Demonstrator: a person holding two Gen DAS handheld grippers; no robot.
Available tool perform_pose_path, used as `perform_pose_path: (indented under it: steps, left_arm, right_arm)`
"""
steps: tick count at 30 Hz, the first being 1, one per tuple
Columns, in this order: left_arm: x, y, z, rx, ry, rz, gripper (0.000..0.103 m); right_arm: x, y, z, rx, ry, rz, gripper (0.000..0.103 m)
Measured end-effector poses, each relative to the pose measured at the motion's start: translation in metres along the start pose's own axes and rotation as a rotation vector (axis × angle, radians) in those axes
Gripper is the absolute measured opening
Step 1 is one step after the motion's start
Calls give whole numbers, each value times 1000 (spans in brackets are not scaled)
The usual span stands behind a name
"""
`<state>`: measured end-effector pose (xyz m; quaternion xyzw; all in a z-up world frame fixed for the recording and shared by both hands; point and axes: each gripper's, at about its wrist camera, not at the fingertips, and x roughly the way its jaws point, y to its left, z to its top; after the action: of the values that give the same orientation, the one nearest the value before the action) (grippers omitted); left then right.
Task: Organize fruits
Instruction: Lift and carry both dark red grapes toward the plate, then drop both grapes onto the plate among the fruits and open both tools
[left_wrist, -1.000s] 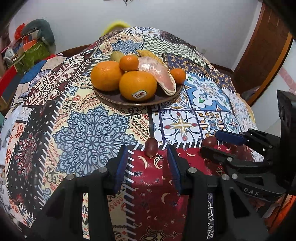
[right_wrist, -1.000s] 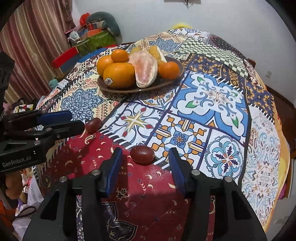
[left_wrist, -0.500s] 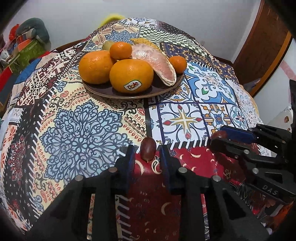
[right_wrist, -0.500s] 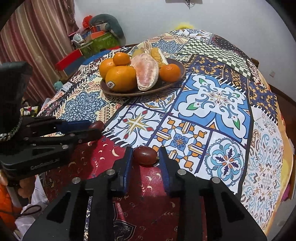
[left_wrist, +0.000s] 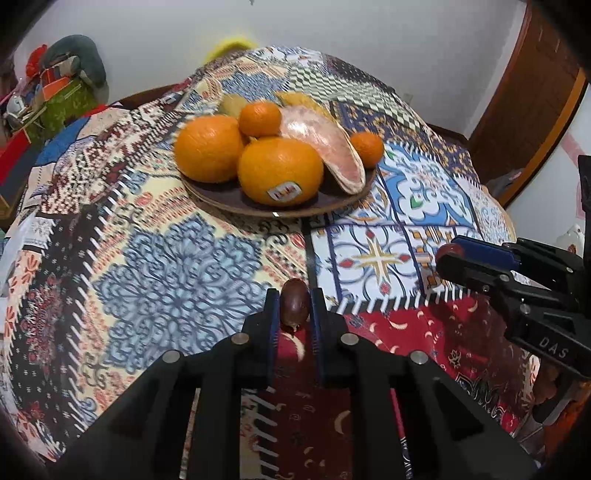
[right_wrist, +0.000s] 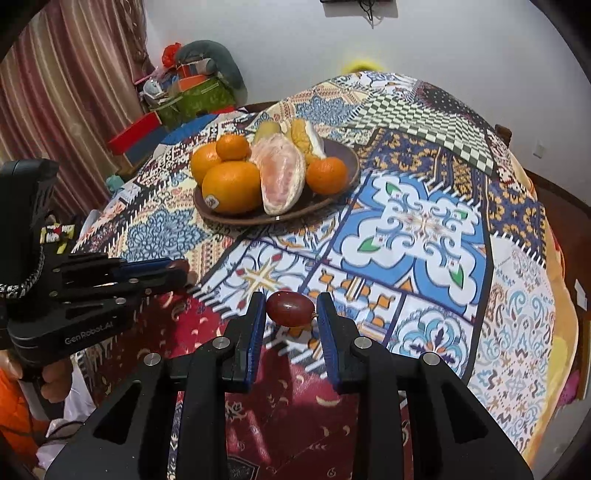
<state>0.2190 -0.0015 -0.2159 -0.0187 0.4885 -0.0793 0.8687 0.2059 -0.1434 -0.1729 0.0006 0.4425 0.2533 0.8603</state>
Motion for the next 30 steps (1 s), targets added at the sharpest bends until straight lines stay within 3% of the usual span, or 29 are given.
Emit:
perform_pose_path:
  steps: [15,30]
  left_arm:
    - [-21,32,36,-46,-104,40,16]
    - [11,45,60,-47,-92,41,16]
  right_arm:
    - [6,10,39,-43,-65,18,26]
    - [38,16,76,-74,-85,39,26]
